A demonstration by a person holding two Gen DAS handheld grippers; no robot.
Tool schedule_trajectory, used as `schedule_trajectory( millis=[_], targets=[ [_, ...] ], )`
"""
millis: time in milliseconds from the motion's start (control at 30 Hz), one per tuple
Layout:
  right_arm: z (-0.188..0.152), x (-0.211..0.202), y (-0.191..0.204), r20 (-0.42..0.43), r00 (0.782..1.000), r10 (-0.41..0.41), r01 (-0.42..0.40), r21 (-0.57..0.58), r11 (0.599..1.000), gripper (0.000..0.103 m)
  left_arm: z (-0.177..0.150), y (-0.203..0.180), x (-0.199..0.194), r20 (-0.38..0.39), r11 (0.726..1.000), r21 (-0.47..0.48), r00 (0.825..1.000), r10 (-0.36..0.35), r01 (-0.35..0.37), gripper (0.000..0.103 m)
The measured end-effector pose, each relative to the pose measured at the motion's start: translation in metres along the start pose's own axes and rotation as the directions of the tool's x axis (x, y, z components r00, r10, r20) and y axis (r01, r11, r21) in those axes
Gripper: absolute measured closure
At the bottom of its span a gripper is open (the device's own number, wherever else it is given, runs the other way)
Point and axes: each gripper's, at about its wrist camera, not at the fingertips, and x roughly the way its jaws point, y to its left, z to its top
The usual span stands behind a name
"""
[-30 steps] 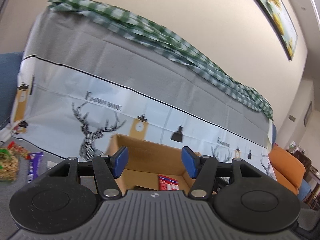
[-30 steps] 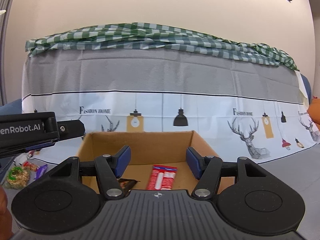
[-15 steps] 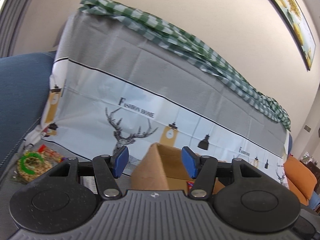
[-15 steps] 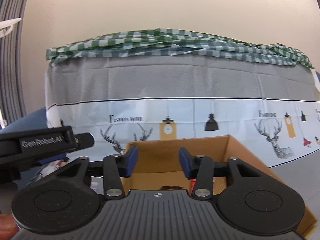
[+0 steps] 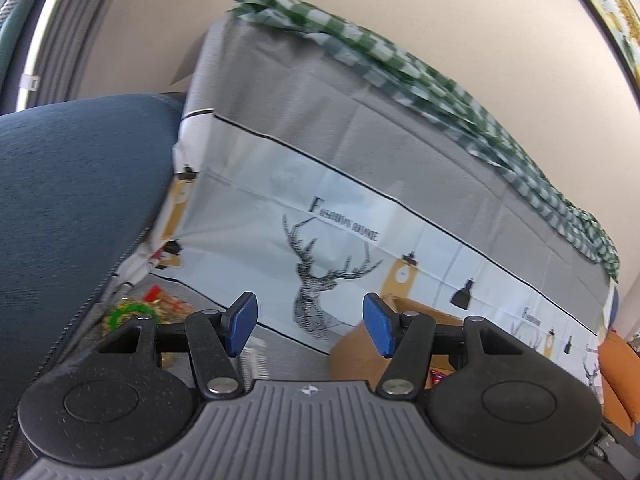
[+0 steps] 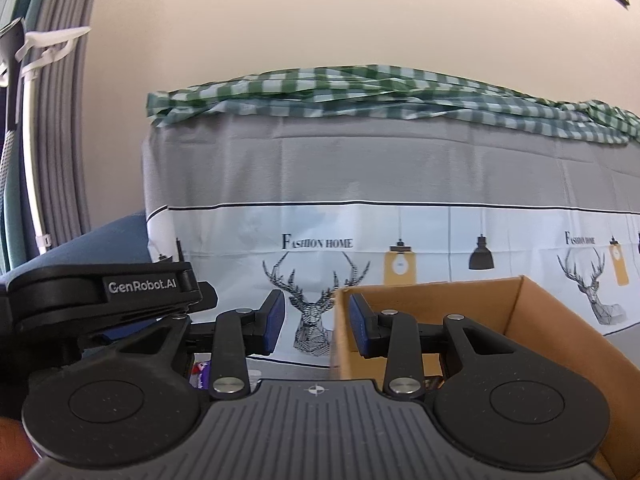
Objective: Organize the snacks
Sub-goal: 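Move both open tools back to the remaining snacks beside the box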
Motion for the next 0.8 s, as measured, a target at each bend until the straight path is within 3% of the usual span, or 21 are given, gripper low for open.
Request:
schedule_trajectory(
  millis=[467, 800],
  targets=[
    [-0.016, 0.009, 0.04, 0.009, 0.999, 0.034, -0.034, -0.09, 0.995, 0.069, 0.005, 0.033, 0.006, -0.042, 0.992, -0.07, 0.994, 0.102, -0.105, 0.04],
    [-0.022, 0.015, 0.046, -0.022, 0.999, 0.046, -0.048, -0.09, 0.995, 0.068, 0.005, 0.038, 0.008, -0.06, 0.99, -0.084, 0.992, 0.112, -0.116, 0.04]
  ],
)
